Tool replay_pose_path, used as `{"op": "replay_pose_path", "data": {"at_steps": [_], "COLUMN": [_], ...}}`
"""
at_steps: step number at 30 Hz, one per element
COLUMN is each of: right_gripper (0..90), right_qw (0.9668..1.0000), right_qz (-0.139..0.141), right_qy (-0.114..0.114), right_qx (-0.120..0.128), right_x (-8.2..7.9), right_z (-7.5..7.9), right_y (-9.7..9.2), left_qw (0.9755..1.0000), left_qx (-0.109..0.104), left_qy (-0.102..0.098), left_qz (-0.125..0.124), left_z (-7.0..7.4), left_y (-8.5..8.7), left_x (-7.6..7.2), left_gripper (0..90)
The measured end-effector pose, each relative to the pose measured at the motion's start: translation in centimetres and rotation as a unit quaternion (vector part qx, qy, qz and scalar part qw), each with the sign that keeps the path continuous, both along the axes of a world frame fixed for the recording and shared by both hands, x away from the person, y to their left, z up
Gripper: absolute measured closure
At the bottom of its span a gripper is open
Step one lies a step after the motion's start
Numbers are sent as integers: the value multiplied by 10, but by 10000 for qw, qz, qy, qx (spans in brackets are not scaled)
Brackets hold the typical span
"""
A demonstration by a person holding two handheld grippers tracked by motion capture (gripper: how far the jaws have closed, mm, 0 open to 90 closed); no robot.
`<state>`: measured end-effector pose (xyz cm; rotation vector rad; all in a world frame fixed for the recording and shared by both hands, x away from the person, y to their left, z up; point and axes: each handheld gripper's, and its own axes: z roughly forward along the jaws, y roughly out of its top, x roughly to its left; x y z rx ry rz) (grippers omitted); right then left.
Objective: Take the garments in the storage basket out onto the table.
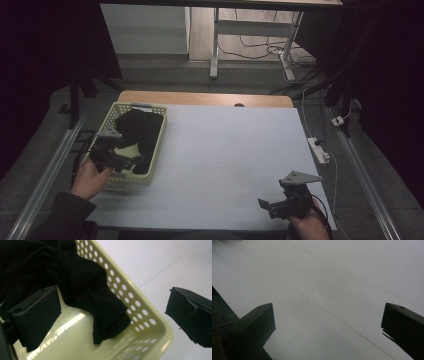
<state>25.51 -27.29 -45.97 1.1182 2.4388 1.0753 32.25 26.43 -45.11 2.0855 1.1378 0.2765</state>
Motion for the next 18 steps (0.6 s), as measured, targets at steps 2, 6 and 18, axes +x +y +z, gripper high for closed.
{"op": "replay_pose_path", "data": {"at_steps": [2, 6, 18], "right_gripper": [0, 0, 0], "right_qw": [10000, 10000, 10000], "right_qz": [3, 5, 46], "right_qy": [14, 20, 32], "right_qx": [-17, -11, -43], "right_x": [0, 0, 1], "right_z": [0, 0, 0], "right_y": [0, 0, 0], "left_qw": [10000, 9998, 9989], "left_qx": [67, 117, 400], "left_qy": [28, 141, 233], "left_qz": [23, 72, 91], "left_z": [0, 0, -2], "left_y": [0, 3, 6], "left_x": [6, 17, 55], "left_gripper": [0, 0, 0]}}
